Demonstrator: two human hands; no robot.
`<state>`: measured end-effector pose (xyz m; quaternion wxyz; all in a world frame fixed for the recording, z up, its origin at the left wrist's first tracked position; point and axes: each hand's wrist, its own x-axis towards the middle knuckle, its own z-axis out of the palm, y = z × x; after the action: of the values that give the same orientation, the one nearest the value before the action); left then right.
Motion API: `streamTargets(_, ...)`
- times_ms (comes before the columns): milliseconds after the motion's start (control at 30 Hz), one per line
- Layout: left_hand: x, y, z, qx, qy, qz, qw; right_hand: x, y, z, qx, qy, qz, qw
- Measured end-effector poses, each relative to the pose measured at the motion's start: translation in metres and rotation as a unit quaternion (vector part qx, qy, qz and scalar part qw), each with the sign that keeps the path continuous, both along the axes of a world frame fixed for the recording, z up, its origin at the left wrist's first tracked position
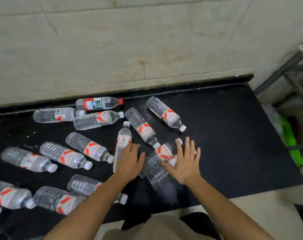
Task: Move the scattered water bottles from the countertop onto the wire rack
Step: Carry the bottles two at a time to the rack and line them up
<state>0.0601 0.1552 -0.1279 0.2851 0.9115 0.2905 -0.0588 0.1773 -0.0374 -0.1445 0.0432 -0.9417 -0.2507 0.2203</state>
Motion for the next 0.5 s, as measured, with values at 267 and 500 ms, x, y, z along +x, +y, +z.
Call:
streamTargets(267,0.029,-0.027,-0.028,-0.100,0.076,-0.048,0.991,-0.028,-0.022,0.004,0.022,0.202,-0.294,0.934)
streamTargets(500,0.019,-0.026,-0.030,-0.167,0.108,-0.052,0.979,-0.035,-0.016,-0.007,0.196,0.286,-0.368,0.863)
